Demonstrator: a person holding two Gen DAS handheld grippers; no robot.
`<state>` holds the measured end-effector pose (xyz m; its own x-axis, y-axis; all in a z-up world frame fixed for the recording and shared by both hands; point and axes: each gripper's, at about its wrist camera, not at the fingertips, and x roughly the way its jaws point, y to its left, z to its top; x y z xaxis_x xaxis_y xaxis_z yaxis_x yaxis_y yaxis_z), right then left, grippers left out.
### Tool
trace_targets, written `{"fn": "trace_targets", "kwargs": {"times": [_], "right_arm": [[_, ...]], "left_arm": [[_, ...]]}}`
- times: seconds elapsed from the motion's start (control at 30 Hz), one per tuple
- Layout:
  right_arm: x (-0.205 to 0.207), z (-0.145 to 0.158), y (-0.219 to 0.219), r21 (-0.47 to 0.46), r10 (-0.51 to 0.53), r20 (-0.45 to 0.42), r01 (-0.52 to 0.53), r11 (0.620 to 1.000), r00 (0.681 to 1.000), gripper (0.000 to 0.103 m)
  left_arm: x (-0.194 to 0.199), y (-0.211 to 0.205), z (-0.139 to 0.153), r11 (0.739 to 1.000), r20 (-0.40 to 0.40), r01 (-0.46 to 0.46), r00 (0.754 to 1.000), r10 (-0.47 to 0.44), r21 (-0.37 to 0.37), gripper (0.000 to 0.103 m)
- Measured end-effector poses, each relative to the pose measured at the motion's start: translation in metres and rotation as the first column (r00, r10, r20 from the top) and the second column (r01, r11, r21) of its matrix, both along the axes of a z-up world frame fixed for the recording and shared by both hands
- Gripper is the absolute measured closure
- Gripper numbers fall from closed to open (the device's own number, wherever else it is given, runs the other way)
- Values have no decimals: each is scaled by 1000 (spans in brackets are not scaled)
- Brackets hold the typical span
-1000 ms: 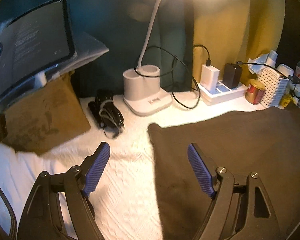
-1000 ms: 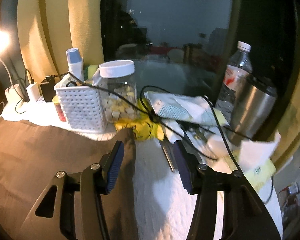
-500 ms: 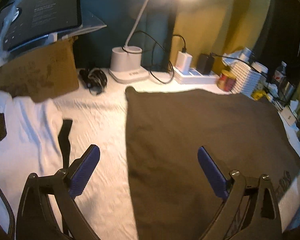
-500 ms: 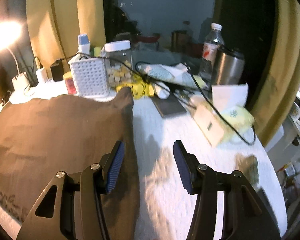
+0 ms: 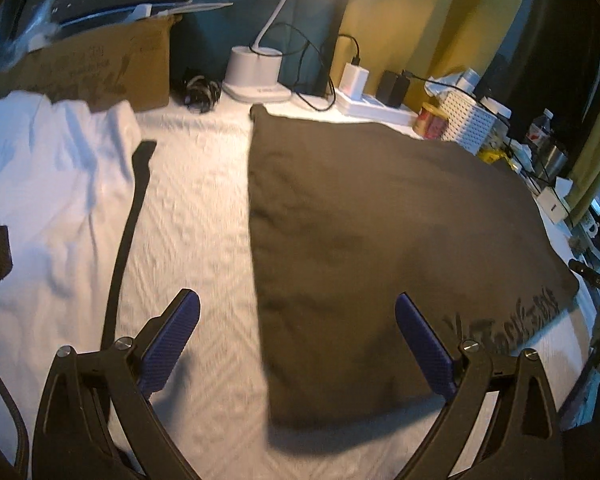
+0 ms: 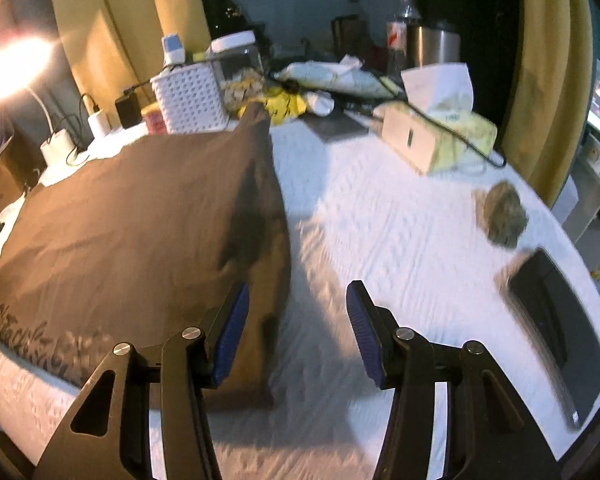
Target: Fold small clothes
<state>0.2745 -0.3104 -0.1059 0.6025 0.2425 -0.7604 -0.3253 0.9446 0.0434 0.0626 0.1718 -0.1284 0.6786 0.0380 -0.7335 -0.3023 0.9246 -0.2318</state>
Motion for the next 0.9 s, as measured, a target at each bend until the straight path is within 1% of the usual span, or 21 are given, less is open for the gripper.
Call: {"fn": "trace_targets", "kwargs": {"times": [0.1,0.13,0.17,0.2,0.27,0.4,0.47,0.6,0.7,0.73,0.77,0.8,0.83,0.87,0.9], "right_arm": [[-8,-4,-6,15,-49,-8,49,999,999,49],[-11,-4,-8,33,-61,-21,61,998,998,49],[-11,-4,-10,49,-58,-30,59,997,998,49],[-13,-4,-10,62,-54,-35,56,997,998,49],[-18,-3,-9,65,-38,-35,40,997,999,49],[-22,-6,-7,87,-12,-58,17,996,998,49],[-23,-12,-4,103,17,-87,-8,995,996,49],[-30,-12,6,56,28,-53,-25,998,998,49],[-34,-13,11,21,26,-31,-25,999,999,49],[-35,-14,13,7,27,-23,-27,1000,999,54],[-36,-14,15,6,41,-19,-41,999,999,65],[-37,-14,15,26,59,-25,-59,998,998,82],[-37,-15,15,35,61,-28,-60,998,998,85],[-38,-15,15,34,63,-23,-62,998,998,86],[-38,-14,15,37,64,-22,-63,997,998,89]], "left_arm": [[-8,-8,-3,1000,-5,30,1000,-30,-5,6],[-10,-10,-4,999,-9,40,999,-40,-8,6],[-11,-11,-6,999,-15,46,999,-46,-13,7],[-13,-12,-7,999,-23,50,998,-51,-20,14],[-15,-14,-12,998,-49,58,997,-59,-30,22],[-21,-16,-14,998,-53,64,996,-65,-23,25],[-22,-16,-14,998,-49,66,997,-67,-22,25],[-22,-21,-17,997,-43,69,997,-68,26,24],[-19,-27,-18,995,-59,67,996,-63,69,24],[-18,-29,-18,994,-65,69,996,-63,84,24],[-17,-31,-18,993,-68,73,995,-67,92,25],[-18,-31,-18,993,-67,78,995,-72,91,37],[-19,-32,-17,992,-65,80,995,-74,94,47],[-19,-31,-16,993,-67,84,995,-78,85,69],[-20,-29,-16,994,-64,89,994,-85,63,80]]}}
